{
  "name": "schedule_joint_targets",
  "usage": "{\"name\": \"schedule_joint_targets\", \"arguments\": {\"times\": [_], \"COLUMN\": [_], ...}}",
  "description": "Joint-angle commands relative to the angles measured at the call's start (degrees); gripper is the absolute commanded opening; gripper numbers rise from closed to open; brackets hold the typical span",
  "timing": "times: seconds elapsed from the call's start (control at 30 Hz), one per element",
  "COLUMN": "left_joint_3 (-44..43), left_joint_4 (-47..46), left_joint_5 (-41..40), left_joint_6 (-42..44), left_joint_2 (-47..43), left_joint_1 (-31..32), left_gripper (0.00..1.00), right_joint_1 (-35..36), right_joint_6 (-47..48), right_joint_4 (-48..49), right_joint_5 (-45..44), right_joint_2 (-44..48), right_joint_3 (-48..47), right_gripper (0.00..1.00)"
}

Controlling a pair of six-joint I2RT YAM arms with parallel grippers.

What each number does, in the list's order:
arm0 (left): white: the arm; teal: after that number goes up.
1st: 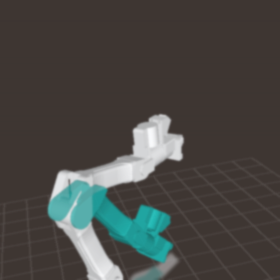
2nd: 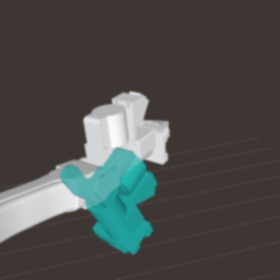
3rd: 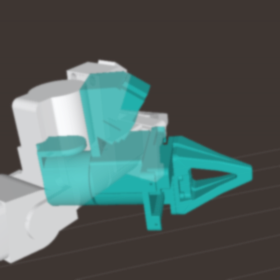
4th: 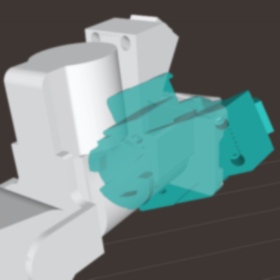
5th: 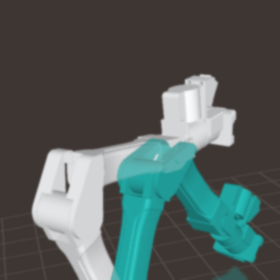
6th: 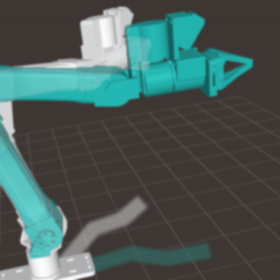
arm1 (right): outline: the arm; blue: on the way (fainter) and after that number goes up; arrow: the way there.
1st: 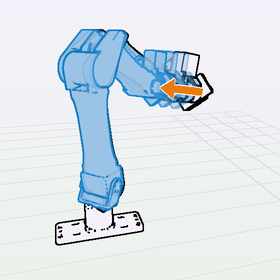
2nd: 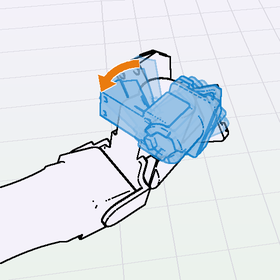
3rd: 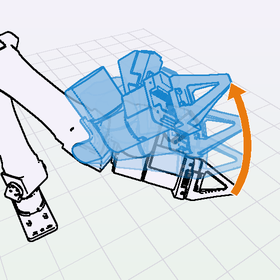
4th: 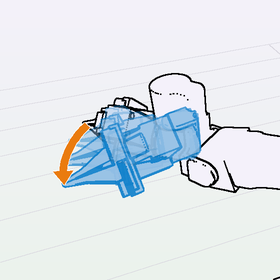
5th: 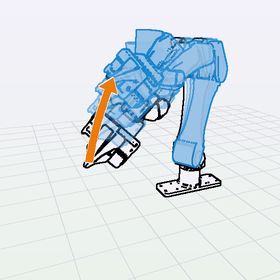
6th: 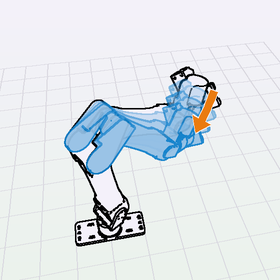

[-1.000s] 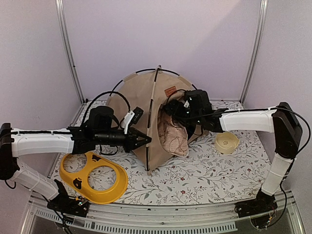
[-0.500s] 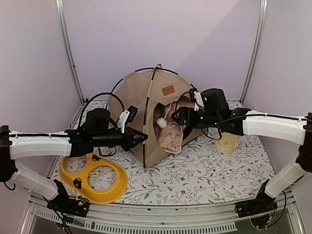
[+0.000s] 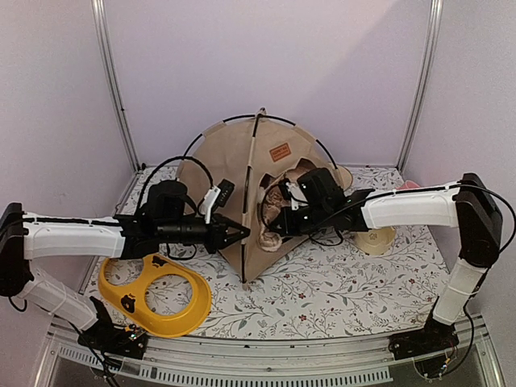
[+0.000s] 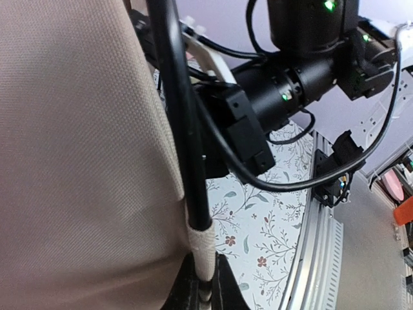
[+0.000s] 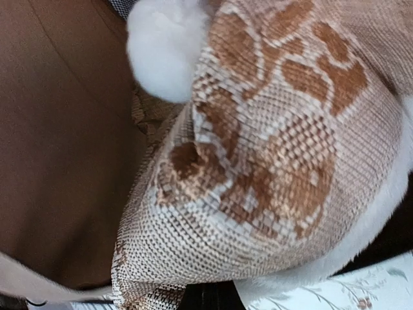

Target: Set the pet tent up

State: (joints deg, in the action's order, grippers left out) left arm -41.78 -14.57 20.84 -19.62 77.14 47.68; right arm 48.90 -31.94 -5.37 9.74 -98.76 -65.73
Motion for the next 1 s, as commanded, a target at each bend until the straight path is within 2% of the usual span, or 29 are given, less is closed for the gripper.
{"name": "schedule_joint_targets", "arguments": {"times": [0.0, 0.1, 0.17, 0.3, 0.33, 0.4, 0.43, 0.5, 0.6, 0.67, 0.77, 0.9, 0.97], "left_joint_3": [-2.3, -2.43, -2.43, -2.69, -2.63, -2.29, -1.88, -1.05, -0.65, -0.35, -0.39, -0.75, -0.69], "left_joint_4": [-5.5, -6.44, -6.29, -2.57, -1.63, -0.1, -0.03, -0.42, -0.03, 0.0, 0.24, 1.01, 0.89], "left_joint_5": [8.43, 9.69, 8.49, -2.19, -5.39, -9.1, -9.39, -9.1, -8.41, -7.93, -6.12, -4.33, -3.18], "left_joint_6": [1.37, 1.35, 1.26, 0.73, 0.36, -0.58, -0.89, -1.46, -1.77, -1.69, -1.13, -0.35, 0.01], "left_joint_2": [1.53, 1.65, 1.18, 0.14, -0.03, -0.28, -0.51, -0.93, -1.17, -1.73, -2.25, -2.55, -2.54], "left_joint_1": [1.1, 1.45, 1.45, 0.48, -0.08, -1.06, -1.62, -2.24, -2.43, -2.45, -2.54, -2.55, -2.54], "left_gripper": [0.0, 0.0, 0.0, 0.0, 0.0, 0.0, 0.0, 0.0, 0.0, 0.0, 0.0, 0.0, 0.0], "right_joint_1": [-0.13, -0.46, -0.47, 0.49, 0.64, 0.62, 0.64, 0.59, 0.64, 0.31, -1.5, -5.01, -6.06], "right_joint_6": [-0.61, -2.09, -2.56, -2.36, -2.33, -2.42, -2.29, -1.06, 1.34, 3.5, 4.49, 5.82, 7.25], "right_joint_4": [10.15, 18.56, 20.56, 19.74, 19.96, 20.55, 20.45, 18.21, 12.04, 7.25, 2.29, -3.41, -2.82], "right_joint_5": [4.23, 1.38, 1.27, 3.47, 3.67, 3.07, 2.22, 0.91, -0.21, -2.22, -5.45, -11.62, -13.09], "right_joint_2": [-6.49, -9.82, -12.8, -15.51, -14.36, -10.08, -7.17, -1.36, 5.64, 8.7, 10.2, 6.31, 2.74], "right_joint_3": [-8.24, -8.5, -8.52, -6.03, -4.44, 0.38, 2.22, 4.06, 3.21, 1.41, -0.61, -3.14, -5.08], "right_gripper": [0.0, 0.0, 0.0, 0.0, 0.03, 0.16, 0.28, 0.43, 0.59, 0.65, 0.67, 0.6, 0.58]}}
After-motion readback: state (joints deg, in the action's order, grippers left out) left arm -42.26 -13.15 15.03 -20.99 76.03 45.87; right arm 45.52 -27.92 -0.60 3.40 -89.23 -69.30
